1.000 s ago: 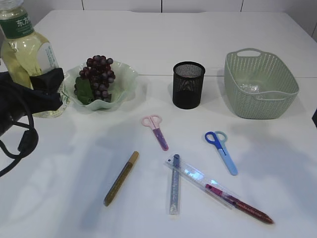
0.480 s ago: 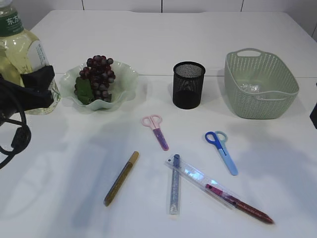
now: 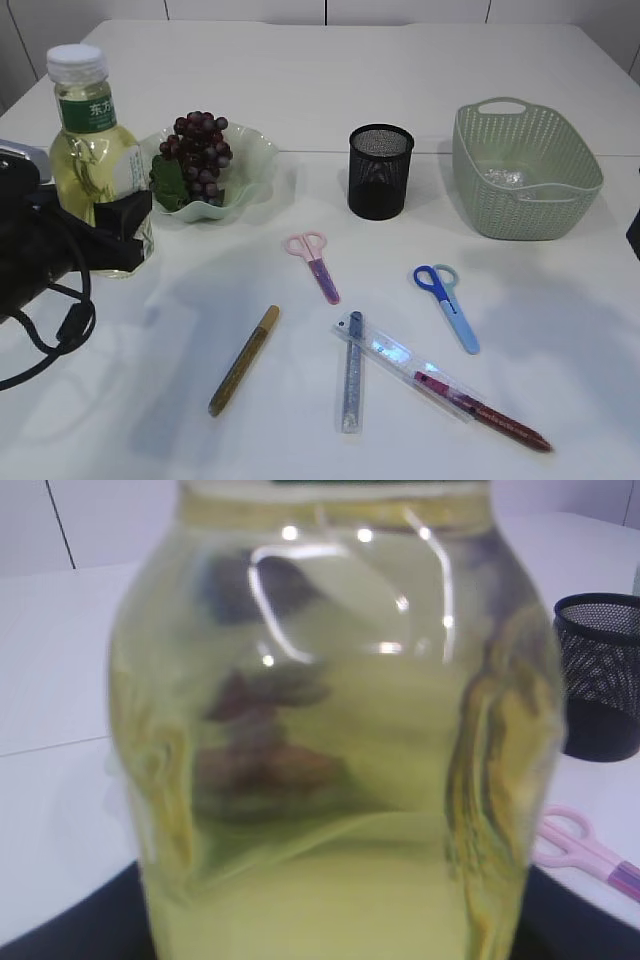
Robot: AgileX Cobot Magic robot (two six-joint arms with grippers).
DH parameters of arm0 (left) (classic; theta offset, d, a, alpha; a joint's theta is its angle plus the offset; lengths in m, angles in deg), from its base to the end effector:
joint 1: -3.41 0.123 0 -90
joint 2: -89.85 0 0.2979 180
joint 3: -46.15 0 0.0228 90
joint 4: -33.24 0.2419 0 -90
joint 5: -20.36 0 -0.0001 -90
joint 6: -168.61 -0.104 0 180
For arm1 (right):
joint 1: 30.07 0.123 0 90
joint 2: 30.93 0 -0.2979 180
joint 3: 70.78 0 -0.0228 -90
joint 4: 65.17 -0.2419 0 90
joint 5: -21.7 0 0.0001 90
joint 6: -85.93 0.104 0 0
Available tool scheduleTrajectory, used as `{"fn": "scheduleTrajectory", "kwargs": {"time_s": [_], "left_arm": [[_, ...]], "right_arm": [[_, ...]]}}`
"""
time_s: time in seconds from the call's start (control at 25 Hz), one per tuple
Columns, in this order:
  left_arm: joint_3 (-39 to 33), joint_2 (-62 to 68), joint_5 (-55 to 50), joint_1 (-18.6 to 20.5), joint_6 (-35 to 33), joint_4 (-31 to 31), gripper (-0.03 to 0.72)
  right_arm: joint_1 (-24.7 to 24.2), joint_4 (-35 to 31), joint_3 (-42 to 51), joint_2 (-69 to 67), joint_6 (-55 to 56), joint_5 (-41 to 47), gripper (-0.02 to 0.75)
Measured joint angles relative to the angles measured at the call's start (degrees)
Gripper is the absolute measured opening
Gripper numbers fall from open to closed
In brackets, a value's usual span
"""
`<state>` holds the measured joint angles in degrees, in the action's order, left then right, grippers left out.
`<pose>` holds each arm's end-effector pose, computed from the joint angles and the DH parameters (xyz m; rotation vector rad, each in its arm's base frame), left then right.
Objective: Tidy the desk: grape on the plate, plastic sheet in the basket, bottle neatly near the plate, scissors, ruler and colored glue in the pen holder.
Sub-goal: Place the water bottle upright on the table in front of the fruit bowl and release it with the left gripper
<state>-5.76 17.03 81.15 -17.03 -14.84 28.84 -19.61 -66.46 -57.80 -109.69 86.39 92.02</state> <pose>0.2819 -0.0976 0.1746 0.2754 1.6981 -0.1901 0.2124 0.0414 0.3317 -0.2408 2.8208 0.0741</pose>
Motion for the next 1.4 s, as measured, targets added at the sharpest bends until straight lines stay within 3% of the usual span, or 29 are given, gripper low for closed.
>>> {"fn": "scheduleTrajectory", "kwargs": {"time_s": [1.4], "left_arm": [[14.19, 23.25, 3.75, 0.05, 0.09, 2.15, 0.444]], "right_arm": [[0.00, 0.79, 0.00, 0.00, -0.10, 0.44, 0.510]]}}
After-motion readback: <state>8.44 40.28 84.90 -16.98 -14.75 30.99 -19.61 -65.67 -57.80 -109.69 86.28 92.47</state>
